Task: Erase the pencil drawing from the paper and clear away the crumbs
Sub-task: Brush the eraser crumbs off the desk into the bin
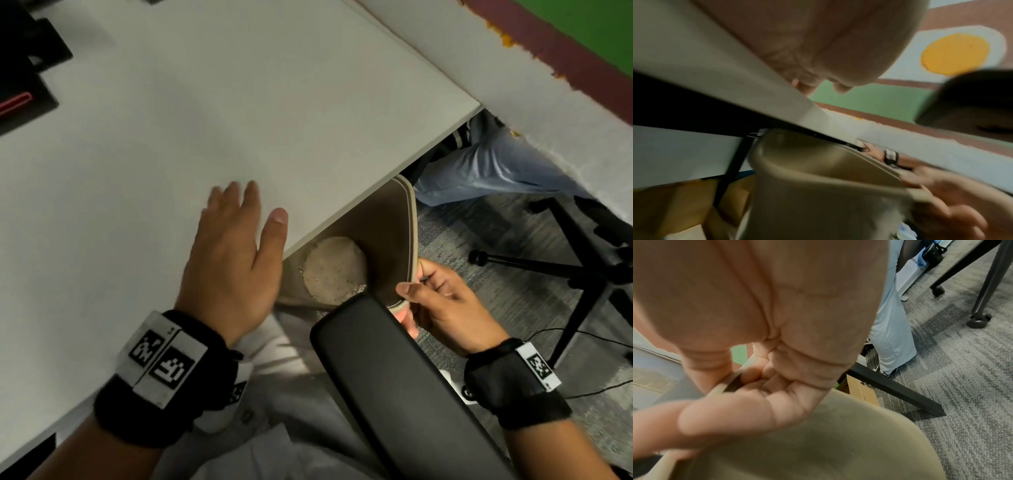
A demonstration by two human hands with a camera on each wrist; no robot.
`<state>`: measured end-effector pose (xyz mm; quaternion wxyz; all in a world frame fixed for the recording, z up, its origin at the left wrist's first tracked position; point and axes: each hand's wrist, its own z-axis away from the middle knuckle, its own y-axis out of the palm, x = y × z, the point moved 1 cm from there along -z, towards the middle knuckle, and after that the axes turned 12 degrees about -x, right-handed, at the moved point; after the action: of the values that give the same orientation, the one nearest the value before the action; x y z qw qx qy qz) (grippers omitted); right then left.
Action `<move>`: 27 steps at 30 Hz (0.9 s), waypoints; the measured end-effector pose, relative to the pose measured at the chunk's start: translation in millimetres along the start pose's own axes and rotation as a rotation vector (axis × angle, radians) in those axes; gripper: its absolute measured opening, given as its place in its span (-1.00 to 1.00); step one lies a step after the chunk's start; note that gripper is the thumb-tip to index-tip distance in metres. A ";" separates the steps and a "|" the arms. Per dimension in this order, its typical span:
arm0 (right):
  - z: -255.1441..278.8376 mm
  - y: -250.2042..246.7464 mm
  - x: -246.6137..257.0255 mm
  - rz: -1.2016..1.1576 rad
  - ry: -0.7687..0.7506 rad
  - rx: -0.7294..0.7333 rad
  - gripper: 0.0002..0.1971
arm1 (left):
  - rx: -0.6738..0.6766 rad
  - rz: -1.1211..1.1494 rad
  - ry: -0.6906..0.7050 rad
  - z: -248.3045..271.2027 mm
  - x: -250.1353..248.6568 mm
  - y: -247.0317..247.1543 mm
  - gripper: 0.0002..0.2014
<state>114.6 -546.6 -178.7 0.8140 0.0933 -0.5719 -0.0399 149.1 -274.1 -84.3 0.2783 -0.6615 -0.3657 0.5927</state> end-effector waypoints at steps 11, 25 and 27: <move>2.3 4.0 3.6 -0.030 -0.005 -0.003 -0.81 | -0.122 0.462 0.172 10.9 -24.9 3.0 -0.62; 1.6 8.1 6.1 -0.062 0.018 -0.056 -0.85 | 0.325 0.410 0.015 -6.2 -25.3 10.5 -0.40; 2.2 8.1 5.8 -0.038 0.004 -0.072 -0.84 | 0.139 0.657 -0.032 -1.6 -24.6 0.4 -0.57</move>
<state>114.2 -539.9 -171.0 0.8170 0.0750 -0.5667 -0.0756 150.0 -294.3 -70.2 0.1111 -0.7139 -0.0959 0.6847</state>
